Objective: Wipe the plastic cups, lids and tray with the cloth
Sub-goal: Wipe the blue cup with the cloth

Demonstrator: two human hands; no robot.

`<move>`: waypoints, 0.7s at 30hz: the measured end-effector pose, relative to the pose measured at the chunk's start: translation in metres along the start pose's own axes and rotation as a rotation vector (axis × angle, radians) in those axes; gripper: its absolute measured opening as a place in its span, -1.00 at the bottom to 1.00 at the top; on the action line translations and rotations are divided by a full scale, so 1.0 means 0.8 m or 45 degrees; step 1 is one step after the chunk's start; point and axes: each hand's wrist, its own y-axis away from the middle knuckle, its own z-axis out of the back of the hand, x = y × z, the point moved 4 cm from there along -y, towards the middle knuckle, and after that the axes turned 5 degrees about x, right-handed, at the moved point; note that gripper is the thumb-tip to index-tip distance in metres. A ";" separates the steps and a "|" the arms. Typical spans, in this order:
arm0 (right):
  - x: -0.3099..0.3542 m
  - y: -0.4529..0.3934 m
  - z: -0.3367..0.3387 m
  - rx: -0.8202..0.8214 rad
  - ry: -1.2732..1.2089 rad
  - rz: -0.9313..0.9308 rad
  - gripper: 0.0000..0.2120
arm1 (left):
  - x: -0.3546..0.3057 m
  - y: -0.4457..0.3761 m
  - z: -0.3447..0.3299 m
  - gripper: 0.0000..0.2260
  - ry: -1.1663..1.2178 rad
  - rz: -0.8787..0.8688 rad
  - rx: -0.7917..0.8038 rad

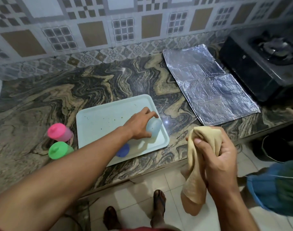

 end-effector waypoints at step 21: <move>0.098 -0.007 -0.109 0.102 0.122 0.585 -0.86 | -0.080 0.248 0.166 -0.32 0.415 -0.083 -0.997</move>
